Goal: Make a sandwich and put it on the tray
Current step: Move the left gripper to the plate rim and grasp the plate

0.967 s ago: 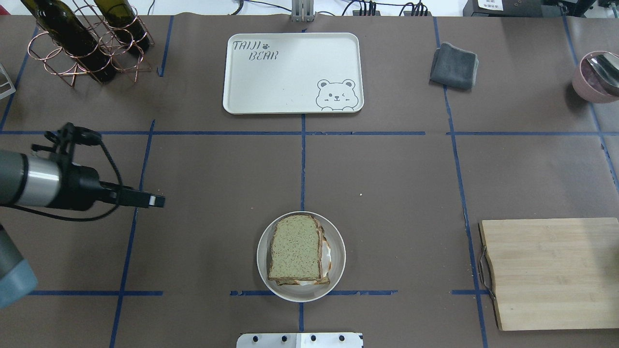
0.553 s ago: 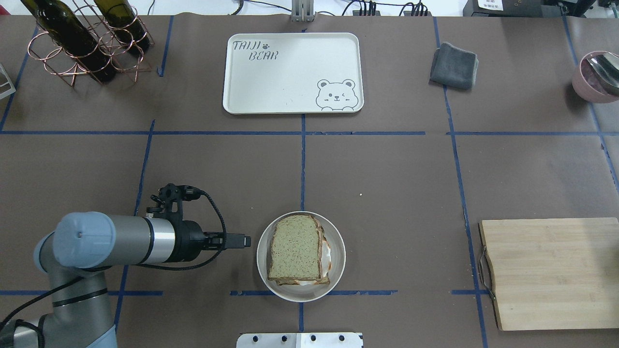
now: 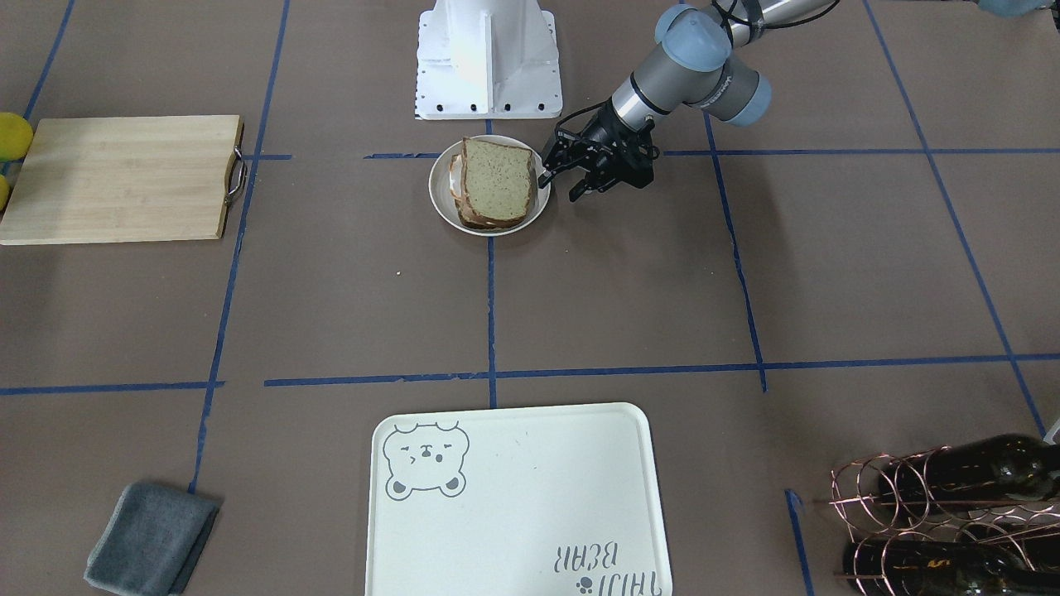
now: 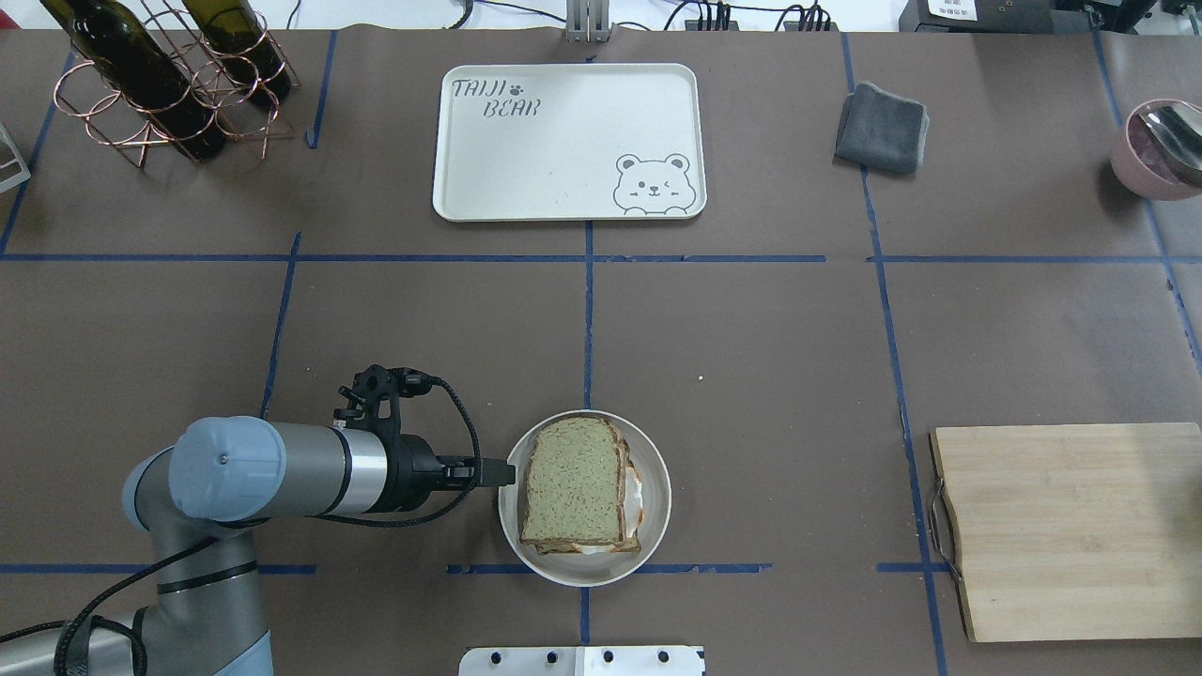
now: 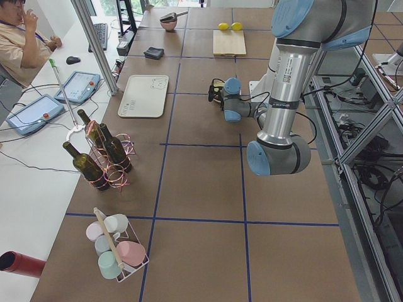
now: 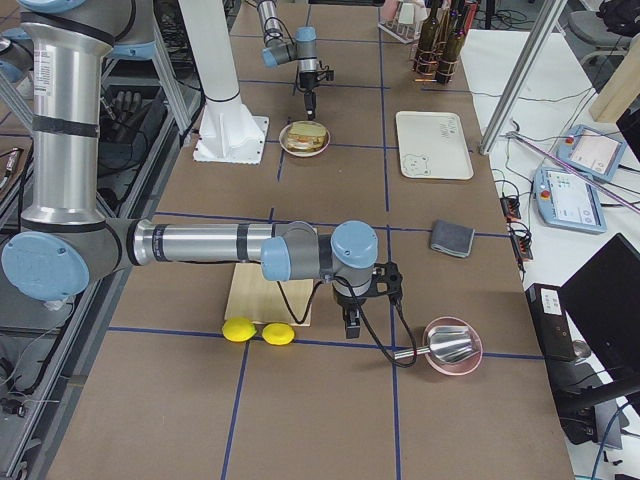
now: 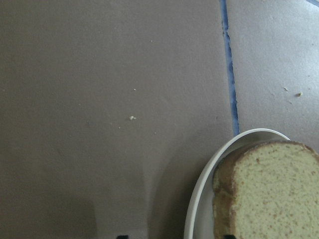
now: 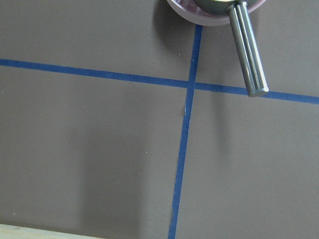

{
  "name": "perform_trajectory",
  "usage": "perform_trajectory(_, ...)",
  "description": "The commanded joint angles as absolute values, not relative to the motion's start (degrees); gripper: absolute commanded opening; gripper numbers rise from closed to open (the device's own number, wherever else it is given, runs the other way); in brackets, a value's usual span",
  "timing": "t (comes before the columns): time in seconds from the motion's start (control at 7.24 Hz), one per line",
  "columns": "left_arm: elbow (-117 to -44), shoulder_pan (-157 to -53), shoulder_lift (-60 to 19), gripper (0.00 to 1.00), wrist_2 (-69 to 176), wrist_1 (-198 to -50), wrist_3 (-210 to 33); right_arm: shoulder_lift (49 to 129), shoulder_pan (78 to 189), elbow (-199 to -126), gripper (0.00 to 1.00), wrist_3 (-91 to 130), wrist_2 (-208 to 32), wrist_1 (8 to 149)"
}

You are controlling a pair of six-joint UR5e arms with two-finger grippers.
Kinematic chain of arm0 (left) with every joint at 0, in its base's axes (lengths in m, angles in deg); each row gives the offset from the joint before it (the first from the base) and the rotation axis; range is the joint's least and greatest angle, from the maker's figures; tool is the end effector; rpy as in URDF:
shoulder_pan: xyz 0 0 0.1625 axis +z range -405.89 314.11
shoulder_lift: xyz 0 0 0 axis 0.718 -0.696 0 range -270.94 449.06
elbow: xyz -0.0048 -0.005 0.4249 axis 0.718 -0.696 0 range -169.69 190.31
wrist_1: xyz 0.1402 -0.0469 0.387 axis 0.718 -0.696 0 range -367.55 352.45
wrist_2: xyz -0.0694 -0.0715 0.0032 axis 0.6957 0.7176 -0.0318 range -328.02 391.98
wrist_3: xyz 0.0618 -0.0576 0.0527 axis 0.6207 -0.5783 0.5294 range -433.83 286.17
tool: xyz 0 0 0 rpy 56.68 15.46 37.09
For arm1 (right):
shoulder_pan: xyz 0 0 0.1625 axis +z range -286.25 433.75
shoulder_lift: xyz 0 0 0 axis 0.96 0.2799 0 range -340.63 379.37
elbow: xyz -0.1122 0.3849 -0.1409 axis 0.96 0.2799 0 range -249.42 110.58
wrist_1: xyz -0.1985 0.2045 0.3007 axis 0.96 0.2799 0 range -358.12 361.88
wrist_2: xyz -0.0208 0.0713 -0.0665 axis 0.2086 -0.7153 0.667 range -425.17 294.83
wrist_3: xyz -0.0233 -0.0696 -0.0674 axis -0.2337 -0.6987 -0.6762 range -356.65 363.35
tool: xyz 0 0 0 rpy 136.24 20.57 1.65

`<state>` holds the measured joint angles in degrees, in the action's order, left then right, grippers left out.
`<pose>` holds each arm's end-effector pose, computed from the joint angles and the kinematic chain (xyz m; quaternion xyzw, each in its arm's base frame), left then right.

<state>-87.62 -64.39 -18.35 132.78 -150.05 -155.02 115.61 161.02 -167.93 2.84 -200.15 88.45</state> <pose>0.5310 -0.2985 0.3232 0.0766 0.6251 -0.0064 0.7768 0.0413 -0.4544 0.6296 0.0386 -0.3829 -0.0450 0.9219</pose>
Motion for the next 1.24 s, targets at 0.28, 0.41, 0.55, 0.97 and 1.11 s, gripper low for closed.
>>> perform_trajectory(0.28, -86.3, -62.9, -19.4, 0.20, 132.8, -150.1, -155.0, 115.7, 160.9, -167.9, 1.00, 2.9, -200.1, 88.5)
perform_trajectory(0.41, -86.3, -62.6, -19.5, 0.01, 132.8, -150.1, -155.0, 115.7, 160.9, -167.9, 1.00, 2.9, -200.1, 88.5)
perform_trajectory(0.55, -86.3, -62.6, -19.5, 0.00, 132.7, -150.1, -155.0, 115.7, 161.0, -167.9, 1.00, 2.9, -200.1, 88.5)
perform_trajectory(0.97, -87.3, -62.6, -19.4, 0.00, 133.3, -149.9, -155.0, 115.7, 160.9, -167.9, 1.00, 2.9, -200.1, 88.5)
perform_trajectory(1.11, -87.3, -62.9, -19.2, 0.00, 135.0, -149.8, -154.9, 115.7, 160.9, -167.9, 1.00, 2.9, -200.1, 88.5)
